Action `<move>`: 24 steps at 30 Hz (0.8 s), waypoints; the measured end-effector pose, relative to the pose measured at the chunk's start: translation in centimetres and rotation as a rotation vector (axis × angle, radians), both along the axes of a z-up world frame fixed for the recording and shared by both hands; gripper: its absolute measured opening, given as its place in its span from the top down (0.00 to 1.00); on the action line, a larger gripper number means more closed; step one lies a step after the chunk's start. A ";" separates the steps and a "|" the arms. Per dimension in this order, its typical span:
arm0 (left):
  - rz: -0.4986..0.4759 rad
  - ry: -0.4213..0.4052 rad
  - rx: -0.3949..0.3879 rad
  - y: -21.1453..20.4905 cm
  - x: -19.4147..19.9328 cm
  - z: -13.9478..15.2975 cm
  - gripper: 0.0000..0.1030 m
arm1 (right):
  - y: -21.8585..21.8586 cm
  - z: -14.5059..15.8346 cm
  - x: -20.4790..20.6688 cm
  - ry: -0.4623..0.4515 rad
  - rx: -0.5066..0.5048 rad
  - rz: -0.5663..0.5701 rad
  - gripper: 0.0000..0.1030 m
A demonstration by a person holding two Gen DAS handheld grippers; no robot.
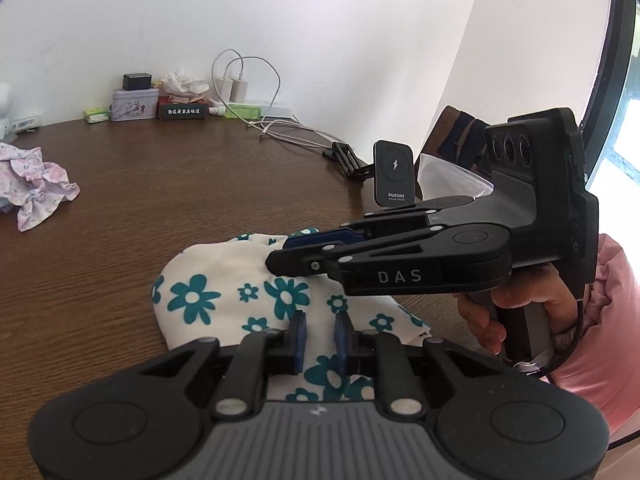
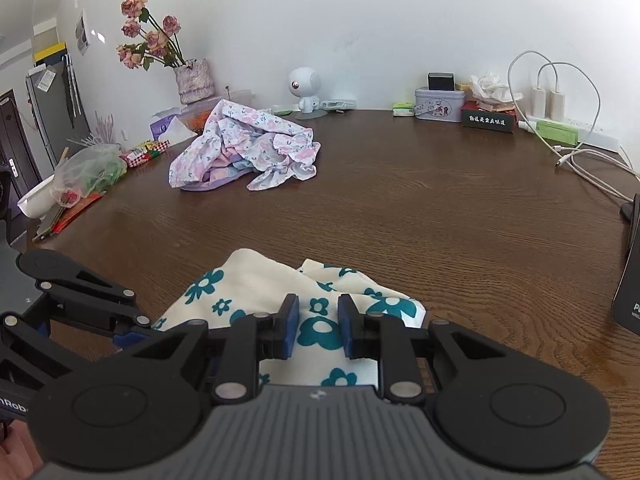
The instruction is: Fold clothes
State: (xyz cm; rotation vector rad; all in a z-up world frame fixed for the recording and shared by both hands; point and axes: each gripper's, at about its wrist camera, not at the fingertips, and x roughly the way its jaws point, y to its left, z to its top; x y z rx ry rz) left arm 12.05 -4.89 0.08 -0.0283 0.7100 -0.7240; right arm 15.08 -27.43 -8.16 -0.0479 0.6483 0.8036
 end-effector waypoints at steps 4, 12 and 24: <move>0.064 -0.032 -0.063 2.1 -0.9 2.1 0.67 | -2.5 3.3 -2.8 -0.075 0.100 -0.037 0.78; 0.122 -0.026 -0.095 2.9 2.7 2.5 0.81 | -2.9 2.4 -7.0 -0.074 0.002 -0.009 0.76; 0.132 0.086 -0.038 0.9 5.8 -1.2 0.88 | -2.1 -0.9 -6.9 -0.022 -0.032 -0.055 0.76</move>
